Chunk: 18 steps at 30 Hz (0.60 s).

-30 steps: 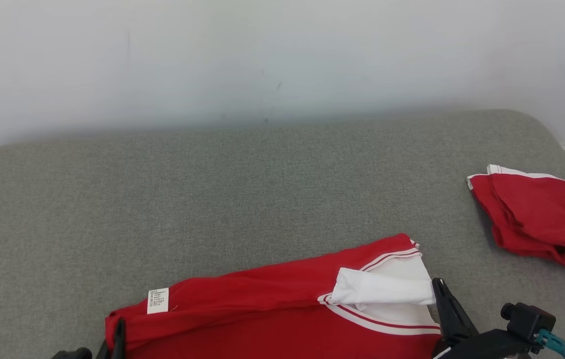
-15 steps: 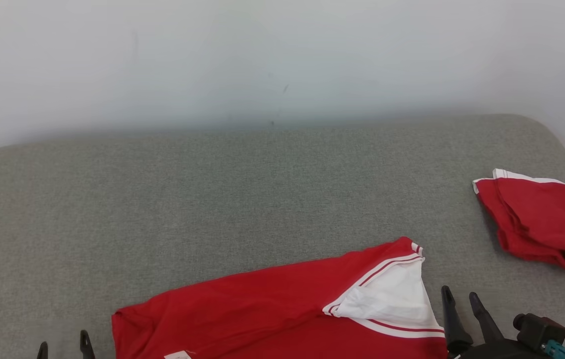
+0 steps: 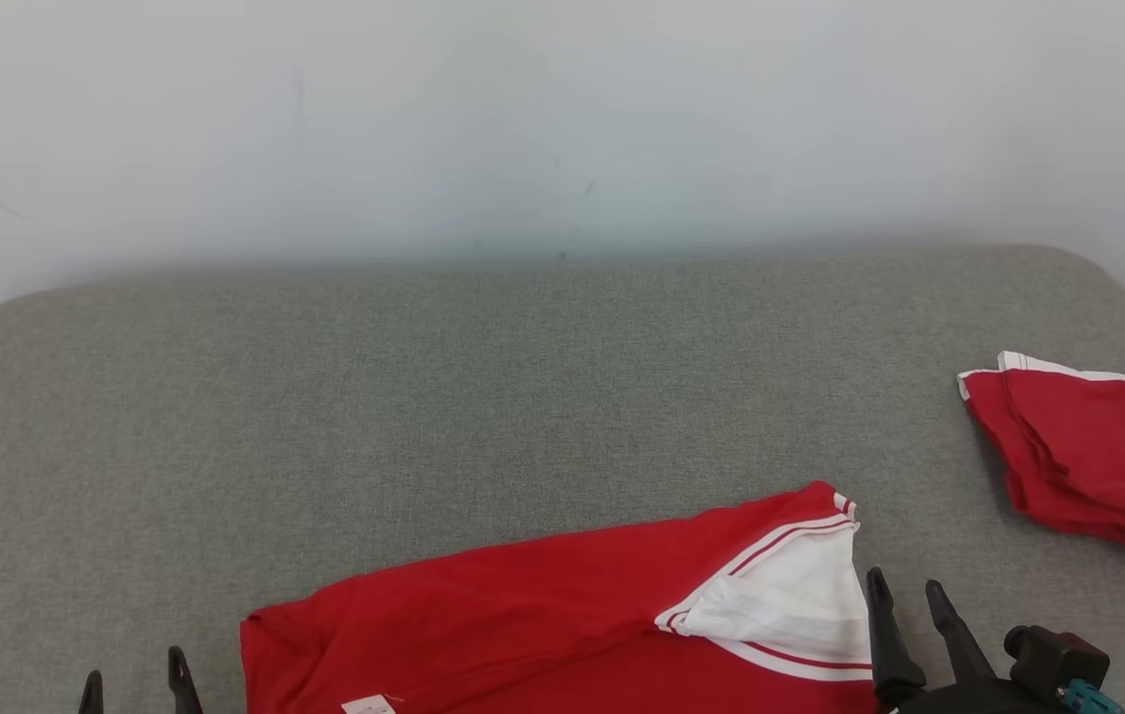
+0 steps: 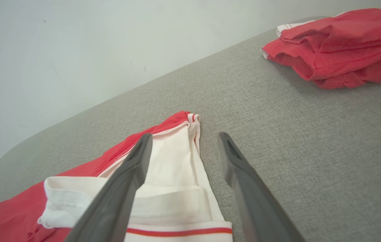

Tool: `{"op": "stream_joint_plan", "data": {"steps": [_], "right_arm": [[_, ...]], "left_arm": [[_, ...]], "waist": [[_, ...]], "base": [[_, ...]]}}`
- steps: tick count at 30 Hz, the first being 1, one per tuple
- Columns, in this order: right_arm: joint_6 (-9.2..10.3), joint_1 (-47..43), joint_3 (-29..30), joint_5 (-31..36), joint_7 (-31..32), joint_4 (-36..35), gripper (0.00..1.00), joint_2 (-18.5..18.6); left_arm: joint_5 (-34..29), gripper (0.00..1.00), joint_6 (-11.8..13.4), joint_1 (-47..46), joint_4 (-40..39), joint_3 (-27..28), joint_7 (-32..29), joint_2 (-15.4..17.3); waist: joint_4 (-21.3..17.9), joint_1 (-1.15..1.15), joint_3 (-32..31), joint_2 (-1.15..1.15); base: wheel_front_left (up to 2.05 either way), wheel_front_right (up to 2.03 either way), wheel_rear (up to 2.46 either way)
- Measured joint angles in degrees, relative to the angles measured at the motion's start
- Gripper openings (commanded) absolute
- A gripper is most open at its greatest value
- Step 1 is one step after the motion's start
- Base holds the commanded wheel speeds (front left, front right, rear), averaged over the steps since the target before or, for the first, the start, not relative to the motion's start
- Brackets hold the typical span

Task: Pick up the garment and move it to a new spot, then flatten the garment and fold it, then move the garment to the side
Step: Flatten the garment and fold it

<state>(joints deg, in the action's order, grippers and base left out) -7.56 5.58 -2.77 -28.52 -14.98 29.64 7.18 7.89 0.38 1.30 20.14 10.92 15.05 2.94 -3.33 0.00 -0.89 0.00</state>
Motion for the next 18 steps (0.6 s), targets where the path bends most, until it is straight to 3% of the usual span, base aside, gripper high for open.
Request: {"op": "stream_joint_plan", "data": {"steps": [18], "right_arm": [[0.00,1.7,0.7,1.5,0.0,1.6,1.00,-0.7]], "left_arm": [[1.2,1.00,1.2,0.6,-1.7,-3.7,0.0,0.0]], "waist": [[2.8,0.00,1.6,0.00]], "base": [[0.00,0.00,0.00]]}}
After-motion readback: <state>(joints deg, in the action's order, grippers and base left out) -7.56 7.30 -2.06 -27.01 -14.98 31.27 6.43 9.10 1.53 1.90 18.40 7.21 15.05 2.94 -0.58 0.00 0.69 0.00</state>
